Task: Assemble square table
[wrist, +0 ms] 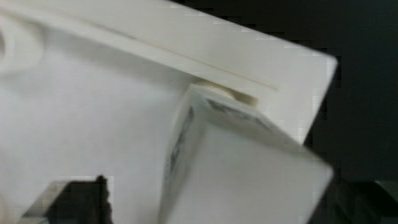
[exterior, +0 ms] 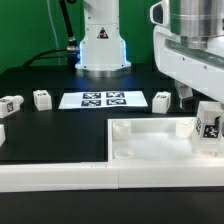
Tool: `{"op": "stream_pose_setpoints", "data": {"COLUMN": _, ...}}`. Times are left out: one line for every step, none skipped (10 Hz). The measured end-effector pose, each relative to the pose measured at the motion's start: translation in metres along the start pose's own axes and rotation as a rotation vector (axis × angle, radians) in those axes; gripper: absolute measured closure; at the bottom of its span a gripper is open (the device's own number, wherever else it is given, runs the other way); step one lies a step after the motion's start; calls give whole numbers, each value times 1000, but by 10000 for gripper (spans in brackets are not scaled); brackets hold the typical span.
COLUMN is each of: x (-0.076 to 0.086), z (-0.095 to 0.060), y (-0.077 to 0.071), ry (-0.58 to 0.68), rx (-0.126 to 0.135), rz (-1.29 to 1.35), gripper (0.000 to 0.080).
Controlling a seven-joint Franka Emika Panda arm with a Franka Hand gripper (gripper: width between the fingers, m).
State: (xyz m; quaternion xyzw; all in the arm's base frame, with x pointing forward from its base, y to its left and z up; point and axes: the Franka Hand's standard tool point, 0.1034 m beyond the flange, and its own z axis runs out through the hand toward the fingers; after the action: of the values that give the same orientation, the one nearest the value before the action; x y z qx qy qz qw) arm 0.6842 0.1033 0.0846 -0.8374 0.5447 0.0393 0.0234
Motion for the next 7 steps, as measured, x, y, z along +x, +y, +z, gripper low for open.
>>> {"op": "stream_pose_setpoints", "data": {"x": -1, "z": 0, "y": 2, "ry": -1, "rx": -2, "rz": -68, "gripper": 156}}
{"op": "stream_pose_setpoints", "data": {"x": 0, "z": 1, "y": 2, "ry": -1, "rx": -2, "rz": -114, "gripper": 156}}
{"op": "stream_pose_setpoints", "data": {"x": 0, "z": 1, "y": 2, "ry": -1, "rx": -2, "rz": -185, "gripper": 150}}
{"op": "stream_pose_setpoints", "data": {"x": 0, "z": 0, "y": 2, "ry": 1, "rx": -3, "rz": -257, "gripper": 150}}
{"op": "stream_pose_setpoints", "data": {"x": -2, "z": -1, "y": 1, "ry": 18, "rx": -11, "rz": -455, "gripper": 150}}
{"op": "stream_pose_setpoints", "data": {"x": -4, "z": -4, "y": -2, "ry": 31, "rx": -1, "rz": -608, "gripper": 150}}
{"op": "stream_pose_setpoints", "data": {"x": -4, "z": -6, "y": -3, "ry": 44, "rx": 10, "rz": -765, "gripper": 150}}
